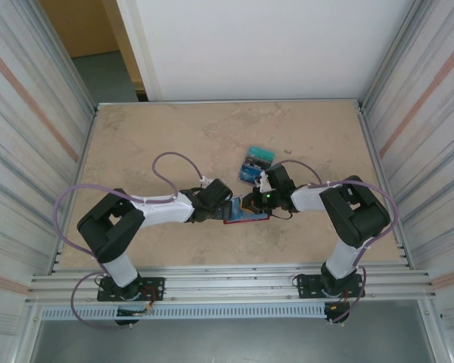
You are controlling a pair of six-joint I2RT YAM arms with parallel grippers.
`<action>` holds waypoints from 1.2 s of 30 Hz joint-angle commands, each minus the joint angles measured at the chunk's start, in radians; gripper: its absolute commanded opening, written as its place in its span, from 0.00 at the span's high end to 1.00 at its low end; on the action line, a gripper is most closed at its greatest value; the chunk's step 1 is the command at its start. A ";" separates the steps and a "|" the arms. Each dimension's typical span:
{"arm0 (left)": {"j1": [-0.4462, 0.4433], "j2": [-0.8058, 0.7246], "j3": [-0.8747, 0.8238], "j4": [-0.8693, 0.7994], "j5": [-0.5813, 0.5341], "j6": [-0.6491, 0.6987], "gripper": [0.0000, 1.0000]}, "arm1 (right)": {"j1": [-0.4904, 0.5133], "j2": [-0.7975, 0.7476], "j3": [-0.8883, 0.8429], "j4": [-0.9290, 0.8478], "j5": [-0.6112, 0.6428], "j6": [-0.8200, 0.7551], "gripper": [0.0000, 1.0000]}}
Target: Take the credit cards out of the card holder
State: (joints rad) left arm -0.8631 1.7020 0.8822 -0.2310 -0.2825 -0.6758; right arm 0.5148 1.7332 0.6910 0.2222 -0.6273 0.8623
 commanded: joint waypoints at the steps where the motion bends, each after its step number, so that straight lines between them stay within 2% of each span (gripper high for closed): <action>1: 0.005 0.063 -0.017 -0.034 0.042 -0.010 0.01 | 0.001 -0.017 -0.022 0.024 -0.025 0.025 0.96; 15: 0.009 0.072 -0.022 -0.033 0.042 -0.013 0.01 | -0.030 -0.047 -0.062 0.075 -0.045 0.048 0.94; 36: 0.014 0.079 -0.024 -0.034 0.044 -0.014 0.01 | -0.075 -0.099 -0.090 0.036 -0.045 0.025 0.93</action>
State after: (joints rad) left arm -0.8639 1.7077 0.8848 -0.2314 -0.2882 -0.6765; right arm 0.4446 1.6627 0.6147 0.2878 -0.6785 0.8898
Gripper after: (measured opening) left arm 0.987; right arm 0.071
